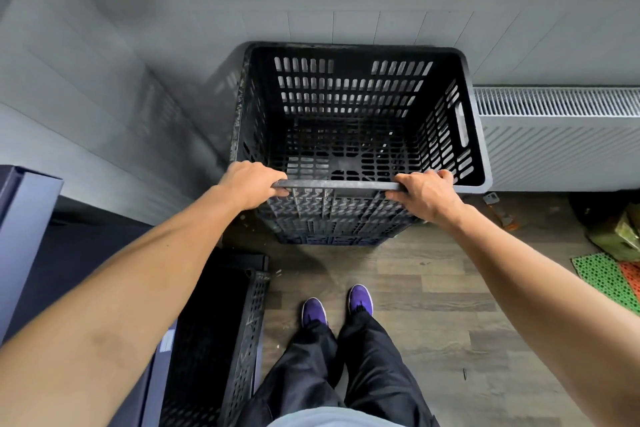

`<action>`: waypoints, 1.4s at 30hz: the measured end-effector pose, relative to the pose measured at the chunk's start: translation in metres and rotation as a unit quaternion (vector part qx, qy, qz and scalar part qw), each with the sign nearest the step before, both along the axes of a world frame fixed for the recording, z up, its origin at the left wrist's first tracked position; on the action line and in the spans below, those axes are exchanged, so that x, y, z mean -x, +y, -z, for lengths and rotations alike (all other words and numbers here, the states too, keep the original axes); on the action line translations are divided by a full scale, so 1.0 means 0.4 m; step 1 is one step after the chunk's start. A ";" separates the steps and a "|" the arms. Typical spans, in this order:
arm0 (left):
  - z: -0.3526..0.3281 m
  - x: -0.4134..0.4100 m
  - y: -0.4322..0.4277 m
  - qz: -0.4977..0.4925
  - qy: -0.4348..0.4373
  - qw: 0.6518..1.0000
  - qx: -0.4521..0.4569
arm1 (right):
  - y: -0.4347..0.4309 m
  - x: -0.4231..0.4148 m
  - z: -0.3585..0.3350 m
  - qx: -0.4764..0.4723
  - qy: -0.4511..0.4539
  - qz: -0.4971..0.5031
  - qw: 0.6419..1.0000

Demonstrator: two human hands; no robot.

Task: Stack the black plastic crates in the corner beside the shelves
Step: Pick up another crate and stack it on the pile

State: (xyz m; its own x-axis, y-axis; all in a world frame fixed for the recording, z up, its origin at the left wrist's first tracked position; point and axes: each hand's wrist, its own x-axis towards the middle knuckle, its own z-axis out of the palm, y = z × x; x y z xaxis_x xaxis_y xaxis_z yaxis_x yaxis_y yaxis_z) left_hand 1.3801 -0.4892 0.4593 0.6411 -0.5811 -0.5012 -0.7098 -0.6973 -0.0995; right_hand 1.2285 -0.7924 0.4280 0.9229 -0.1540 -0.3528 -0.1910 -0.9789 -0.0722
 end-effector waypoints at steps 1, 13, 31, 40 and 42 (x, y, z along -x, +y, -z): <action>0.003 0.001 0.003 -0.010 0.008 1.000 0.010 | 0.001 0.001 0.000 0.006 -0.002 -0.003 1.000; 0.062 0.018 0.033 -0.057 0.055 0.993 0.087 | 0.001 0.015 -0.003 -0.015 0.008 -0.030 0.999; 0.086 0.041 0.060 0.000 -0.068 0.990 0.125 | -0.054 0.040 -0.051 0.062 0.012 -0.069 0.996; 0.077 0.022 0.055 0.025 -0.091 0.989 0.113 | -0.058 0.039 -0.038 0.067 -0.006 -0.039 0.997; 0.075 0.018 0.050 0.022 -0.085 0.991 0.105 | -0.060 0.039 -0.032 0.069 -0.003 -0.037 0.997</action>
